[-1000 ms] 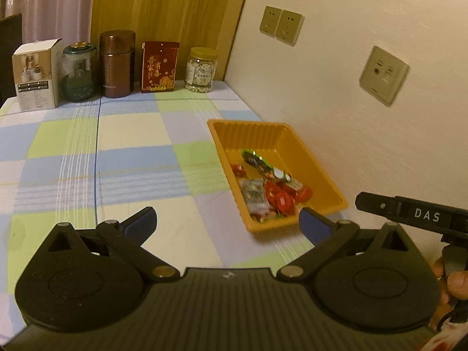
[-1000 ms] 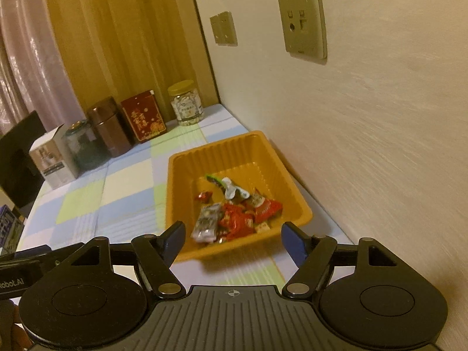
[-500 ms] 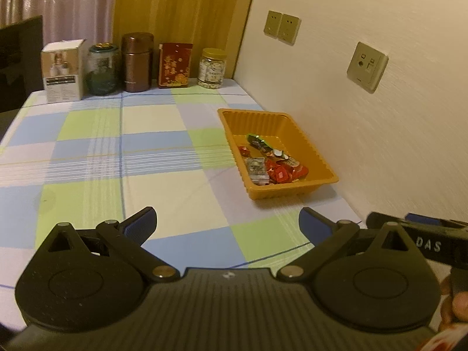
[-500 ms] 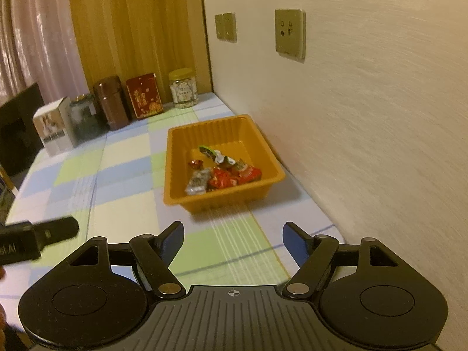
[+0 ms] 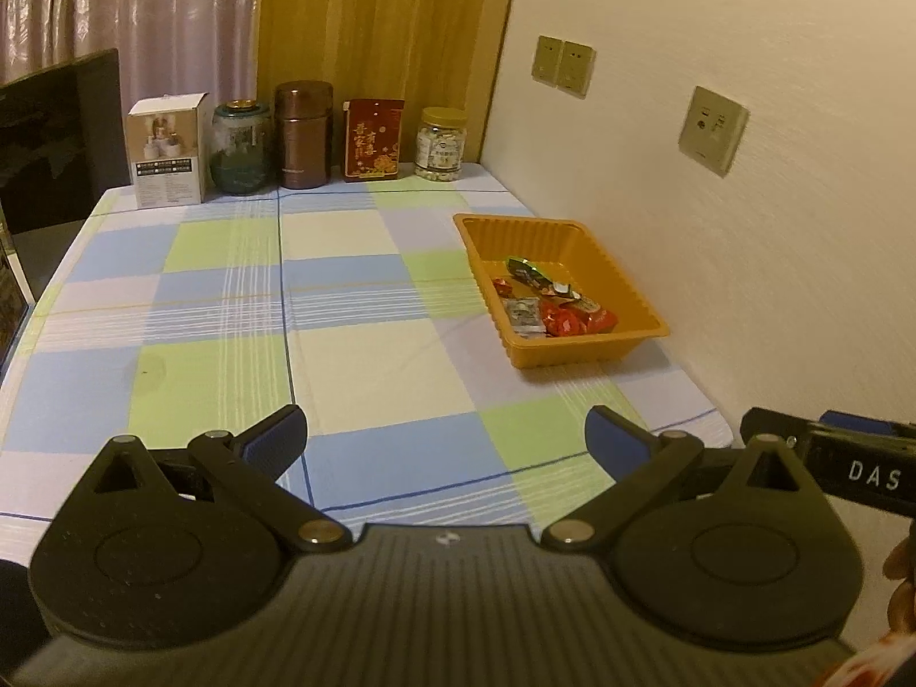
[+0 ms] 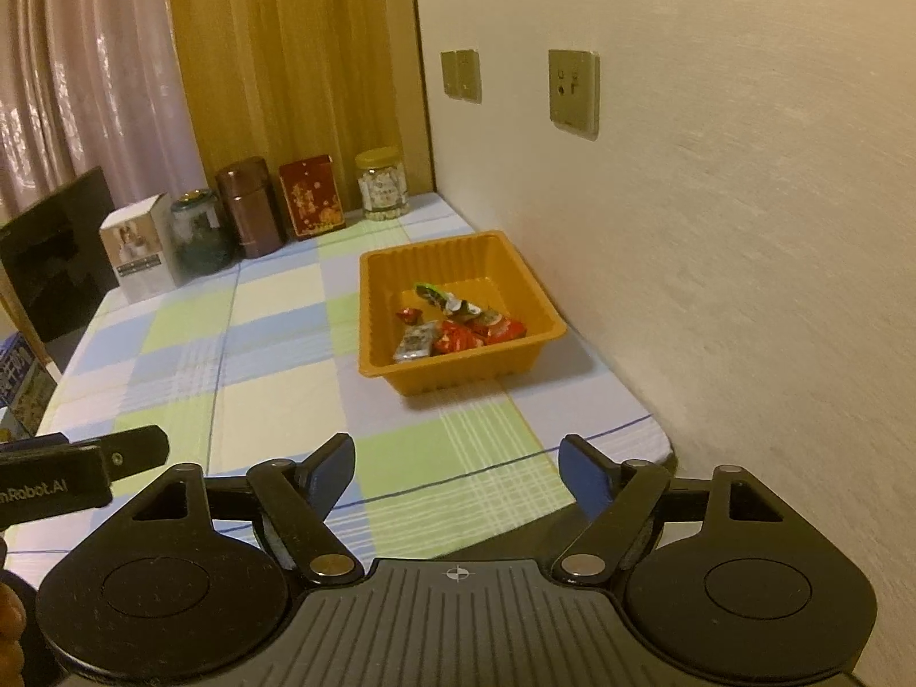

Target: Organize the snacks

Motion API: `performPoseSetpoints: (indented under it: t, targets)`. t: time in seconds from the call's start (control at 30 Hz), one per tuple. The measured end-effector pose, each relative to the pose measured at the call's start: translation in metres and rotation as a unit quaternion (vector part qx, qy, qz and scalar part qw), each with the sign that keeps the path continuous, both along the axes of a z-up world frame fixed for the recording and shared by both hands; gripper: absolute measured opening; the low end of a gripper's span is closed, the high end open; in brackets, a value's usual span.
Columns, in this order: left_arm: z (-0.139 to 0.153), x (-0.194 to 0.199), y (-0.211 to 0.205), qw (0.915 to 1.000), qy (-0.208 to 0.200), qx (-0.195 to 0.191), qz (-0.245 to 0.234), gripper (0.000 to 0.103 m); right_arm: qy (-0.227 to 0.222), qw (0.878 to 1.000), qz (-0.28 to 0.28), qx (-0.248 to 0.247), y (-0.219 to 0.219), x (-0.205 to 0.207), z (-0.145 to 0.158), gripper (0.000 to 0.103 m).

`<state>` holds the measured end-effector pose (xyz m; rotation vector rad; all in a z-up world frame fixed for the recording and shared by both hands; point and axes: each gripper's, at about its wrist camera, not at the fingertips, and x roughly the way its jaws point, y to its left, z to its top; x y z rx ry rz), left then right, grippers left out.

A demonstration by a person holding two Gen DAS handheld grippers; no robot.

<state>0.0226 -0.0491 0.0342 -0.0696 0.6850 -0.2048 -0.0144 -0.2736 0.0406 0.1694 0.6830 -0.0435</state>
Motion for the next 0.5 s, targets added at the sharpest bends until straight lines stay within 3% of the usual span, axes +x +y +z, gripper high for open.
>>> performPoseSetpoints:
  t: [0.5]
  targets:
    - [0.0,-0.02,-0.012,0.9997,-0.006,0.019,-0.014,0.103,-0.003,1.0,-0.01,0.003,-0.006,-0.019,-0.001,0.08]
